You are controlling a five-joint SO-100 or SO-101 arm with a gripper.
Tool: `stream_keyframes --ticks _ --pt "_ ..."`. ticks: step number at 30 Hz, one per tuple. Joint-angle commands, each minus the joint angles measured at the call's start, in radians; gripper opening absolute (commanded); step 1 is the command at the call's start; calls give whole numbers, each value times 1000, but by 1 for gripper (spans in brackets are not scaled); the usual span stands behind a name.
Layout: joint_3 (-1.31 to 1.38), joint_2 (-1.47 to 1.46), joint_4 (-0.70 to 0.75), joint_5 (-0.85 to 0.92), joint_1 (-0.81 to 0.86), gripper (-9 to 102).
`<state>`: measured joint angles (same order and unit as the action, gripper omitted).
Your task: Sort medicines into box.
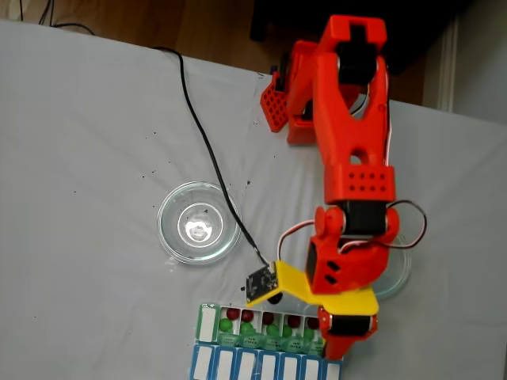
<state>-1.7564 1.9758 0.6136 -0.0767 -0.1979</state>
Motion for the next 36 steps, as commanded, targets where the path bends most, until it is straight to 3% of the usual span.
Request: stream_keyframes --ticks 1,8,22,36 --pt "35 -8 -55 28 -11 1" --pt "17 -97 -140 38 -28 1" --pt "20 -184 -146 54 -20 1" --pt "132 -229 149 54 -6 1"
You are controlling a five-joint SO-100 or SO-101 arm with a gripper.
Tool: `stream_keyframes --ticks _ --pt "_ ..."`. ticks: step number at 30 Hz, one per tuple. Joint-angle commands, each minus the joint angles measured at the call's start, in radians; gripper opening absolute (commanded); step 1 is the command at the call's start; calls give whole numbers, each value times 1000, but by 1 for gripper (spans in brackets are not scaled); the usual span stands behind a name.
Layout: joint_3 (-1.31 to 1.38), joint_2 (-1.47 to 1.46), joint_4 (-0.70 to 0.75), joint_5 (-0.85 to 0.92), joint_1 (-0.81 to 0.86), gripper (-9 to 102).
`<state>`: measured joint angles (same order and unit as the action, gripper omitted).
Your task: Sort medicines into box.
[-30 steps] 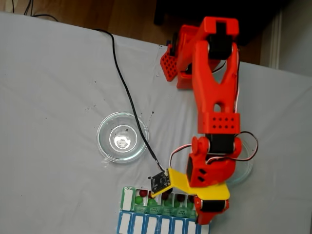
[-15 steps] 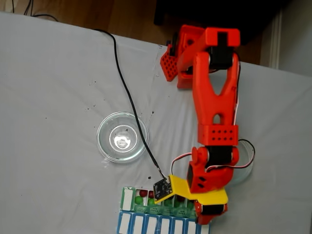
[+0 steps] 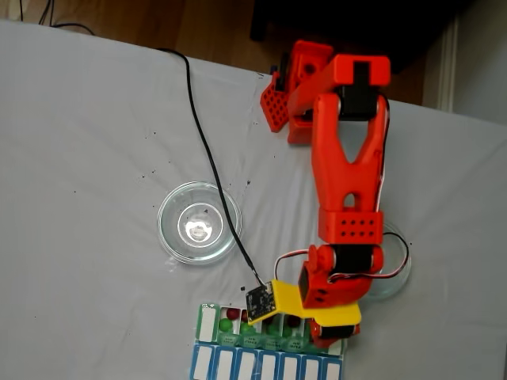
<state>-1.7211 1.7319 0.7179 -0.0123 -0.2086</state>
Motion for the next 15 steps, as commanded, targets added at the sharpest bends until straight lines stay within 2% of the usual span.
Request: stream_keyframes --ticks 1,7,15 --pt "109 9 67 -14 5 1" --pt "135 -21 153 -29 2 1" --pt "140 -95 186 -51 -3 1"
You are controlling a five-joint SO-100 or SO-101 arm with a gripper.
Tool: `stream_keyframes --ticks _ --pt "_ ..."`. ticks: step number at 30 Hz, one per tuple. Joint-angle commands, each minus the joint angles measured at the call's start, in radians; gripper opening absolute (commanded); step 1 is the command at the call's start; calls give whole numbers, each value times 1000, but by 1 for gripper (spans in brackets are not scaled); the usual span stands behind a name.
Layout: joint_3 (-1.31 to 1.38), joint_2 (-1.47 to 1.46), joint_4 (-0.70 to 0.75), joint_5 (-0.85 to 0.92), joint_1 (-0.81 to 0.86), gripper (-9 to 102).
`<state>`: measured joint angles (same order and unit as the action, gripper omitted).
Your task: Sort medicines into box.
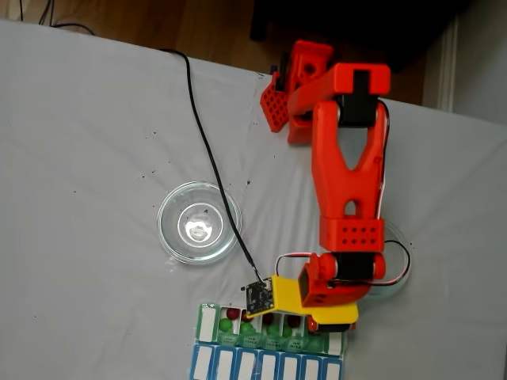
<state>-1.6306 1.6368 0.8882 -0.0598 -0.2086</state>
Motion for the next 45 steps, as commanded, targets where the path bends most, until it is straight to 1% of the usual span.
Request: stream_keyframes --ticks 1,5,10,13,16,20,22,32,38,45 --pt "49 -11 18 0 -5 1" --pt "41 -15 21 14 -12 1" --pt "-2 147 -17 18 3 1" --pt "-114 305 -127 -2 2 1" --pt "-155 393 -170 -12 5 1" --pt "-172 434 -181 -2 -6 1" --pt "-195 456 -218 9 -8 1" --pt "-207 465 -341 104 54 1" --pt "-209 425 -383 127 78 1" --pt "-219 388 -394 137 69 1"
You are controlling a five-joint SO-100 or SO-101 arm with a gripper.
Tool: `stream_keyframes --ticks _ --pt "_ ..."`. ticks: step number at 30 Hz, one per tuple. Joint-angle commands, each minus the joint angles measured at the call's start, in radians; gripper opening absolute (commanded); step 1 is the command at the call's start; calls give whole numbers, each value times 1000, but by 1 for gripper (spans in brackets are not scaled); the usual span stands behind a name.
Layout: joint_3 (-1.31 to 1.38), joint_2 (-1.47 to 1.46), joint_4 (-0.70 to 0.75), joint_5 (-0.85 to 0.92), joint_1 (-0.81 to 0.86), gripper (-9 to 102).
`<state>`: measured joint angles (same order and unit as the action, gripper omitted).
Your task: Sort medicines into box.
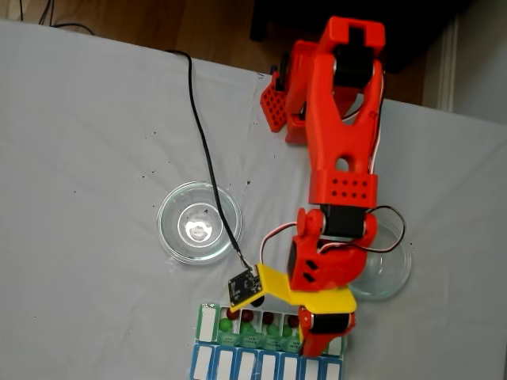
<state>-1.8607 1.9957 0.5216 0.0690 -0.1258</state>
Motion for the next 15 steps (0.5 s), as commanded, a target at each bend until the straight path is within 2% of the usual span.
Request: stream_keyframes --ticks 1,9,15 --pt "9 18 -35 12 -14 1" --pt "28 -104 -95 31 -11 1" --pt "29 -117 -67 32 -18 1"
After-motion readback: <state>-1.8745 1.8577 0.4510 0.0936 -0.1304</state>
